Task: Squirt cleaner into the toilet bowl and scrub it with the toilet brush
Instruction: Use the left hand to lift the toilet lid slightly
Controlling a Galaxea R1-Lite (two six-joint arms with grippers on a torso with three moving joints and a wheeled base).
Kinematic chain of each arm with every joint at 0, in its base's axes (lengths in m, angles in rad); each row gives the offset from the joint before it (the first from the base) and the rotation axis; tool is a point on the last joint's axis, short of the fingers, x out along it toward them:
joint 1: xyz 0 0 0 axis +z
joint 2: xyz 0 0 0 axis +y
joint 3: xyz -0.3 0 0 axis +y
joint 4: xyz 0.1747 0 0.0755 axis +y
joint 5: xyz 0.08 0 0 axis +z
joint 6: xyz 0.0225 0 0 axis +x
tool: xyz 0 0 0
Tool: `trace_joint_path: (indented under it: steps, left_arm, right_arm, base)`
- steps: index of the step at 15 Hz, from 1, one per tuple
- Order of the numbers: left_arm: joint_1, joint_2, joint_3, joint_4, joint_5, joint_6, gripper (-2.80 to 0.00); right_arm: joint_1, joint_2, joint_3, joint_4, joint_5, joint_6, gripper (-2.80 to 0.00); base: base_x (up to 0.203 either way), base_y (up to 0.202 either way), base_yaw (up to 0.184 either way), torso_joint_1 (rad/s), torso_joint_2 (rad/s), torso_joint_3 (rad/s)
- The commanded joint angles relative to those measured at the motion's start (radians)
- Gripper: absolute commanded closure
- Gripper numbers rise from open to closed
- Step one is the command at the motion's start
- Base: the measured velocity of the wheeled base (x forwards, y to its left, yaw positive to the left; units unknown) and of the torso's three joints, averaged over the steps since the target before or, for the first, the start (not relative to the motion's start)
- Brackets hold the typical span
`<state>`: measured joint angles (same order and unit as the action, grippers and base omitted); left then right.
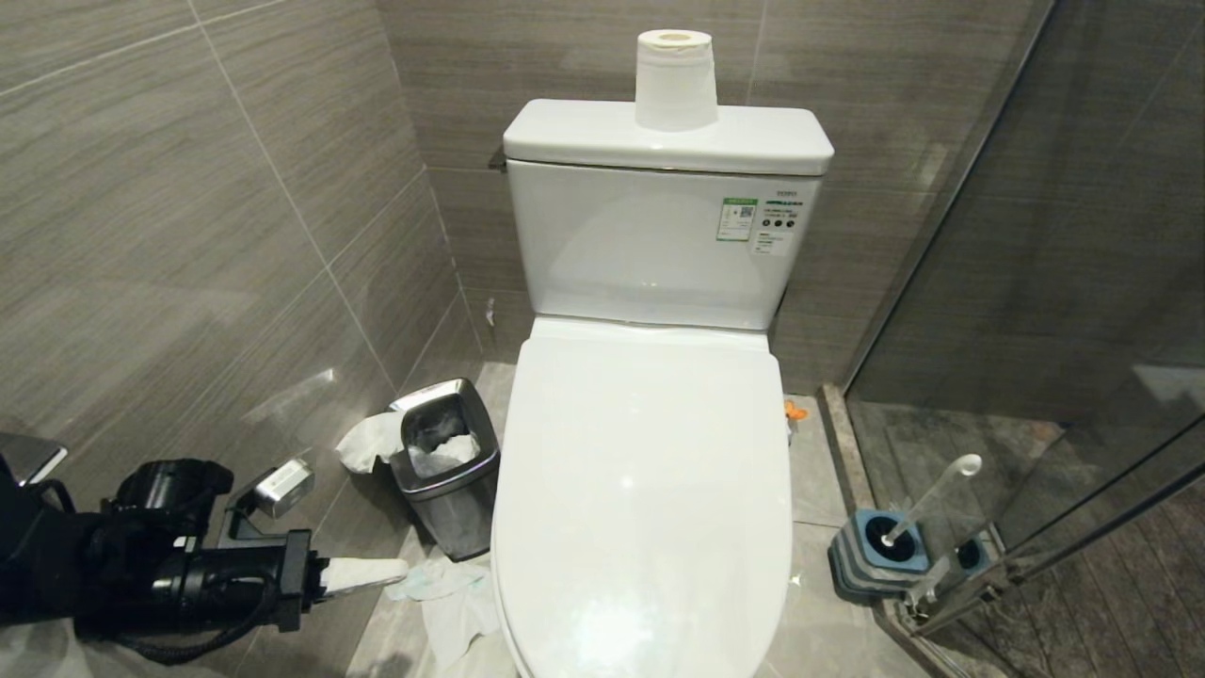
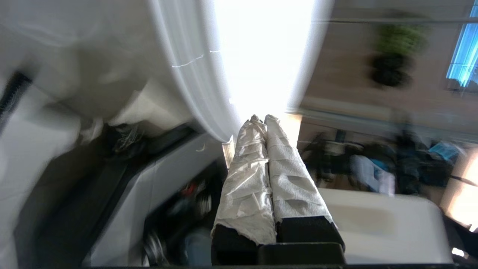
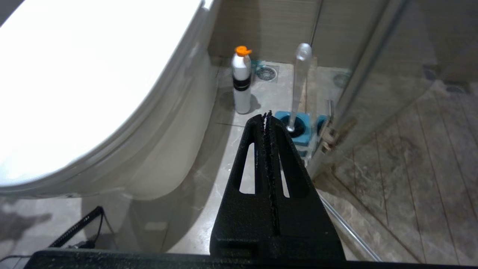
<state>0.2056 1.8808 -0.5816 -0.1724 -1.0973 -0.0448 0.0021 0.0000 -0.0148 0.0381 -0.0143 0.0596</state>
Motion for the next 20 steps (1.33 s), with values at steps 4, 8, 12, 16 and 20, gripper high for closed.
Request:
trace_joint_path:
  steps: [4,8,12,16,20]
  left_arm:
    - [0.004,-0.043,0.077,0.033,-0.063,0.025,0.00]
    - [-0.043,-0.031,0.077,0.035,-0.060,0.025,0.00]
    - [-0.108,-0.001,0.071,0.036,0.013,0.075,0.00]
    - [-0.132,0.009,0.077,0.053,0.049,0.098,0.00]
    - [-0.163,0.032,0.071,0.118,0.110,0.160,0.00]
  right_arm:
    - [-0.002,0.000,-0.001,0.000,0.000,0.000,0.00]
    - [-0.002,0.000,-0.001,0.000,0.000,0.000,0.00]
    - [-0.002,0.000,-0.001,0.000,0.000,0.000,0.00]
    - [-0.002,0.000,-0.001,0.000,0.000,0.000,0.00]
    - [-0.002,0.000,-0.001,0.000,0.000,0.000,0.00]
  base:
    - [0.000,0.000,0.000,0.000,0.00,0.000]
    - [0.000,0.000,0.000,0.000,0.00,0.000]
    - [0.000,0.000,0.000,0.000,0.00,0.000]
    - [0.000,0.000,0.000,0.000,0.00,0.000]
    - [0.000,0.000,0.000,0.000,0.00,0.000]
